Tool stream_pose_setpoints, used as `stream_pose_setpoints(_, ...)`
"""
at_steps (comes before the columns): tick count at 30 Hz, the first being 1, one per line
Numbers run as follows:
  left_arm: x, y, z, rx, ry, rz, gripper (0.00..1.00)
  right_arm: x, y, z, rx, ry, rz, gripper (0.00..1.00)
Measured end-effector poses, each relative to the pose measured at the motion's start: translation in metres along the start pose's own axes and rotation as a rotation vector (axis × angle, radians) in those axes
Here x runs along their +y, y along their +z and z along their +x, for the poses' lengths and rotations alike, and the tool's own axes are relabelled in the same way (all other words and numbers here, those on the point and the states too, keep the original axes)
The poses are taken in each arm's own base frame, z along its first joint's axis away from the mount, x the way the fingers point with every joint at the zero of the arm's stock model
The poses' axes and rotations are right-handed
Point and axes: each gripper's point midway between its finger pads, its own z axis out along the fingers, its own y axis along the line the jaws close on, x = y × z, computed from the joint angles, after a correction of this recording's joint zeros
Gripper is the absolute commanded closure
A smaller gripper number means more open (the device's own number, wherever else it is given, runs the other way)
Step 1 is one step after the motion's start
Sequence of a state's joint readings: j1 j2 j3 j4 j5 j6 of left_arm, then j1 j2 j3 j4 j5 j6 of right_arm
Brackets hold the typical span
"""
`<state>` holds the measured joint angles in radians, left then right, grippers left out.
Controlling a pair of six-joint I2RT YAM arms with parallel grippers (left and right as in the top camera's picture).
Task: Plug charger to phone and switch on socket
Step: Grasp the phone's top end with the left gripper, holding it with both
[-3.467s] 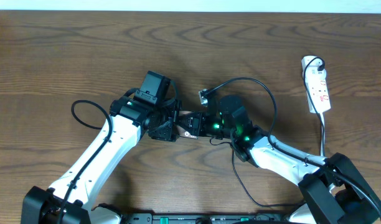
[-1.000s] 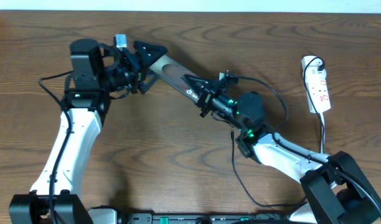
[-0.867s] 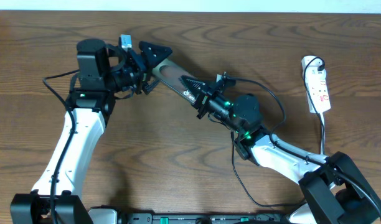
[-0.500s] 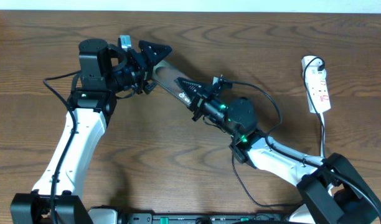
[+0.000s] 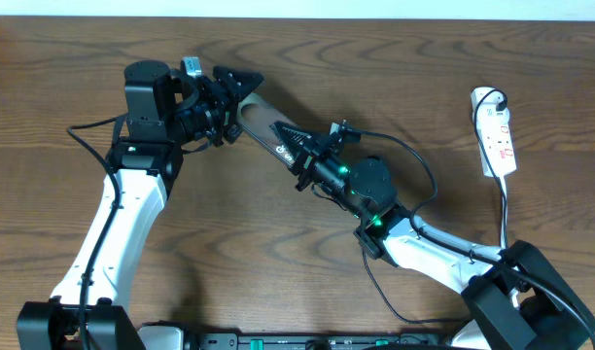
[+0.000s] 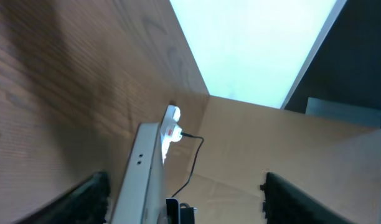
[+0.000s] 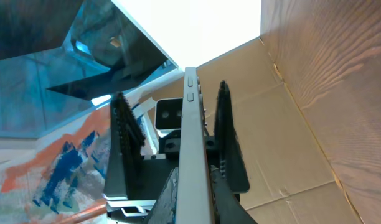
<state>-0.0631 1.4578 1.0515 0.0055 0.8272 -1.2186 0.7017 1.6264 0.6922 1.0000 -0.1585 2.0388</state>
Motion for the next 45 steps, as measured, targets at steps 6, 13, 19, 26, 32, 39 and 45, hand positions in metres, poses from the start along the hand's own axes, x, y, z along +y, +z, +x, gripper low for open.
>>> stream_pose_setpoints(6,0.0000,0.0014,0.0019,0.003,-0.006,-0.002,0.49,0.0004,0.0000,-0.0004,-0.003,0.000,-0.002,0.99)
stream_pose_setpoints(13,-0.0002,0.0023,0.0035,0.007,-0.001,-0.002,0.67,0.0012,0.0000,-0.0009,-0.006,0.000,-0.005,0.99)
stream_pose_setpoints(19,0.0008,0.0025,0.0030,0.002,0.004,-0.007,0.77,0.0049,0.0000,-0.0008,-0.008,-0.002,-0.022,0.99)
stream_pose_setpoints(26,0.0010,0.0030,0.0030,0.000,0.020,-0.009,0.78,0.0050,0.0000,-0.0011,-0.010,-0.002,-0.022,0.99)
stream_pose_setpoints(32,0.0009,0.0050,0.0051,0.000,0.052,-0.012,0.78,0.0054,0.0000,-0.0018,-0.014,-0.002,-0.024,0.99)
stream_pose_setpoints(39,0.0013,0.0066,0.0054,-0.008,0.079,-0.017,0.81,0.0056,-0.0001,-0.0025,-0.018,-0.002,-0.026,0.99)
stream_pose_setpoints(45,0.0022,0.0068,0.0046,-0.014,0.081,-0.022,0.93,0.0082,0.0000,-0.0029,-0.022,-0.003,-0.037,0.99)
